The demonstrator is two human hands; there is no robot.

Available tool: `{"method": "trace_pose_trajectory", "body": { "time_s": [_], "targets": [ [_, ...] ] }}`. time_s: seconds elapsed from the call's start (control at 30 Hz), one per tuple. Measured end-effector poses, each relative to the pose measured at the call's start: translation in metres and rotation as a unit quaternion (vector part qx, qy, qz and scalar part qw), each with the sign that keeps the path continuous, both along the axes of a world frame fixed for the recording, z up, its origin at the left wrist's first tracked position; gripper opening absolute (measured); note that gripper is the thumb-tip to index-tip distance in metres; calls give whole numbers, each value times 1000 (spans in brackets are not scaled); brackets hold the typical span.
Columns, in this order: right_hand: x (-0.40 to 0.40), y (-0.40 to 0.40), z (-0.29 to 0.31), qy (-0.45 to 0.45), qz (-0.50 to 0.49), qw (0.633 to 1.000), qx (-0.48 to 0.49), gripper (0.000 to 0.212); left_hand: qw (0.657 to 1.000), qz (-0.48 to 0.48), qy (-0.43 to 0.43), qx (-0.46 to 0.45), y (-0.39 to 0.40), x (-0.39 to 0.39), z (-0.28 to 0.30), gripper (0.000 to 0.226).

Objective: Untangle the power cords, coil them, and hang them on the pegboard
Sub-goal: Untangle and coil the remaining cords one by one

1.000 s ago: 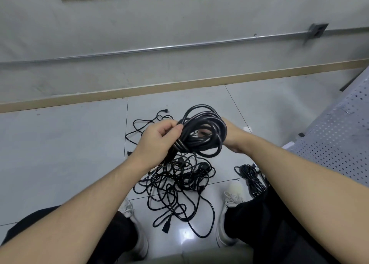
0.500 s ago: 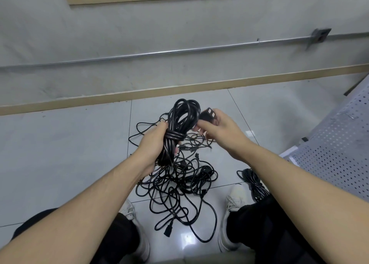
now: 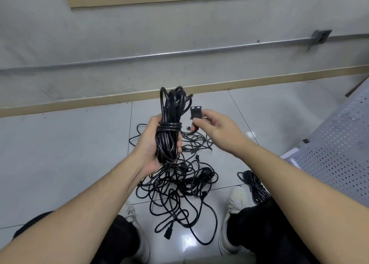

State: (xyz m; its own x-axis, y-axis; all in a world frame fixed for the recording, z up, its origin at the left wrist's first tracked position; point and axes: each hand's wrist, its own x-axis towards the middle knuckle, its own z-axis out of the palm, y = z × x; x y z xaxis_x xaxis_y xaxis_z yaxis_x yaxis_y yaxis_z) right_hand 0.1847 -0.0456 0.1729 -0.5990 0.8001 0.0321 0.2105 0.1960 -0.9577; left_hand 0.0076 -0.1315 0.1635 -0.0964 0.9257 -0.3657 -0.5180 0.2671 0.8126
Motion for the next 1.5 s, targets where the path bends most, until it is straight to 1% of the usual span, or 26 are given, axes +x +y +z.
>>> {"method": "trace_pose_trajectory", "body": {
  "time_s": [0.07, 0.1, 0.2, 0.23, 0.3, 0.33, 0.43, 0.57, 0.7, 0.83, 0.9, 0.97, 1.03, 1.07, 1.1, 1.17, 1.23, 1.27, 1.3, 1.37, 1.43, 1.5],
  "targets": [
    [1, 1, 3, -56, 23, 998, 16, 12, 997, -36, 64, 11, -4, 3, -2, 68],
    [2, 2, 4, -94, 38, 994, 33, 12, 995, -50, 90, 15, -6, 5, -3, 69],
    [9, 4, 1, -187, 82, 974, 94, 15, 987, -65, 146, -6, -10, 10, -6, 59],
    [13, 3, 0, -202, 94, 969, 109, 17, 984, -75, 163, -10, -10, 10, -6, 55],
    [20, 3, -1, -208, 110, 966, 108, 16, 976, -98, 195, -6, -9, 9, -6, 49],
    [23, 4, -1, -203, 111, 968, 100, 16, 973, -106, 206, -6, -9, 9, -6, 47],
    [28, 3, -4, -185, 99, 977, 49, 33, 963, -115, 243, -18, -11, 14, -2, 42],
    [23, 1, -11, -129, 67, 989, -35, 26, 961, -119, 246, -35, -13, 14, -2, 46],
    [12, -3, -13, -59, 40, 993, -97, 15, 963, -106, 245, -22, -13, 7, 4, 38],
    [2, -8, -14, 32, 24, 987, -155, 30, 960, -65, 271, 24, -13, 5, 8, 32],
    [3, -10, -14, 56, 46, 983, -171, 39, 957, -50, 283, 34, -13, 5, 8, 33],
    [5, -11, -15, 80, 80, 976, -188, 53, 954, -45, 295, 34, -13, 4, 5, 35],
    [8, -13, -14, 113, 112, 962, -222, 68, 948, -38, 315, 30, -12, 3, 3, 37],
    [9, -14, -12, 122, 121, 956, -239, 72, 943, -34, 329, 28, -11, 4, 1, 37],
    [8, -15, -11, 122, 111, 955, -247, 71, 939, -32, 341, 25, -11, 5, 1, 40],
    [3, -18, -9, 108, 60, 962, -245, 64, 936, -28, 349, 21, -11, 9, 1, 47],
    [-2, -19, -10, 93, 16, 970, -226, 53, 937, -31, 348, 5, -11, 13, 0, 66],
    [-4, -19, -11, 85, 0, 972, -220, 49, 937, -34, 347, -5, -11, 15, 0, 72],
    [-5, -19, -11, 79, -13, 973, -218, 50, 936, -35, 349, -13, -11, 17, -1, 72],
    [-9, -20, -11, 65, -37, 973, -218, 54, 937, -30, 347, -25, -12, 19, -2, 61],
    [-13, -20, -10, 58, -56, 974, -211, 47, 938, -27, 344, -32, -11, 22, -3, 53],
    [-16, -20, -10, 58, -66, 977, -193, 37, 938, -21, 344, -33, -12, 26, -2, 49]
  ]
}}
